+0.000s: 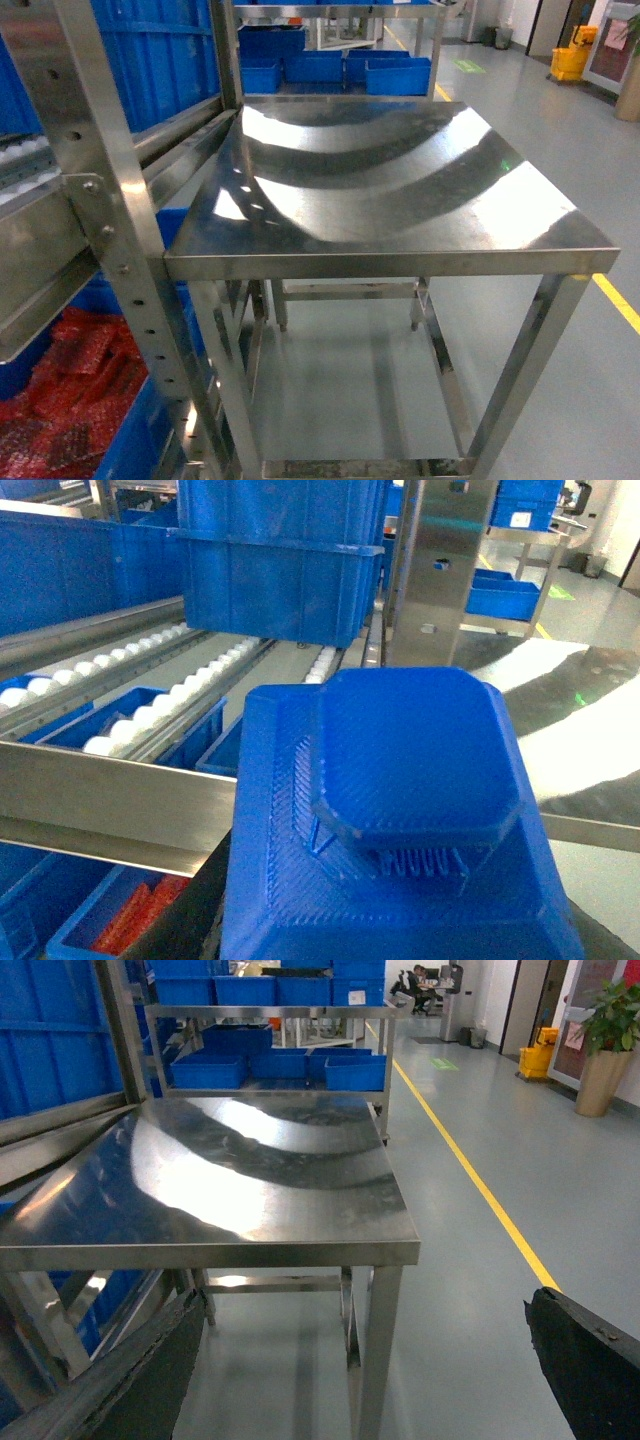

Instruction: Pick blue part to blue bin on bottom shelf

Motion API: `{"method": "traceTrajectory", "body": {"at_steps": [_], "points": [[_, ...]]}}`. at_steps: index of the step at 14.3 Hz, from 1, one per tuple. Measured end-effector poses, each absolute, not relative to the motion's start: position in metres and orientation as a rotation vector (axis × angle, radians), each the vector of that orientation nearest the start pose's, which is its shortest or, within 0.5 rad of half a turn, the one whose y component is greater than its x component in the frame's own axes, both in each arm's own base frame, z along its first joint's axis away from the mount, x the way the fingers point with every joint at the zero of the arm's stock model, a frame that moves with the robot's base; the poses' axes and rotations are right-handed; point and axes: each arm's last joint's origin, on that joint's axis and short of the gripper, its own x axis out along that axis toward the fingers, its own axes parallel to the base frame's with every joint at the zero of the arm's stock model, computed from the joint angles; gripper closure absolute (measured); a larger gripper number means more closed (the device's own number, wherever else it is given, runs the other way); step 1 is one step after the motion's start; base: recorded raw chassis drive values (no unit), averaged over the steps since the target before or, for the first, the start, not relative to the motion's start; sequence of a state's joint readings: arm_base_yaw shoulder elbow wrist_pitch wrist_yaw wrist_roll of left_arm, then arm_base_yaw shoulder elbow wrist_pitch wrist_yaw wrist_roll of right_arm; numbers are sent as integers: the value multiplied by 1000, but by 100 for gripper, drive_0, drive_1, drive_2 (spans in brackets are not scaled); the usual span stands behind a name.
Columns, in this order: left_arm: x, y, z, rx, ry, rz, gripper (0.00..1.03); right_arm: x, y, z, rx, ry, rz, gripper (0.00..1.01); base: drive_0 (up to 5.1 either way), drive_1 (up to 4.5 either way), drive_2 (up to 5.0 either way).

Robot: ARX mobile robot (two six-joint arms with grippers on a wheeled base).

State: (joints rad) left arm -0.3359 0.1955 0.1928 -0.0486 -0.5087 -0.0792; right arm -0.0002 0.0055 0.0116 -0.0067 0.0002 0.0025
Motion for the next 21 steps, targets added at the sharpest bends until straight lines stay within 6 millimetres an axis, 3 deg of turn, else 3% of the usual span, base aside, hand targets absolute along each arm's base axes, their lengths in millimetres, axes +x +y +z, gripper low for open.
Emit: {"method": "traceTrajectory", "body": {"at_steps": [21], "points": [[98, -19, 210, -59, 38, 174, 60, 97, 0, 167, 3, -1, 0, 3, -496, 250, 250]]}}
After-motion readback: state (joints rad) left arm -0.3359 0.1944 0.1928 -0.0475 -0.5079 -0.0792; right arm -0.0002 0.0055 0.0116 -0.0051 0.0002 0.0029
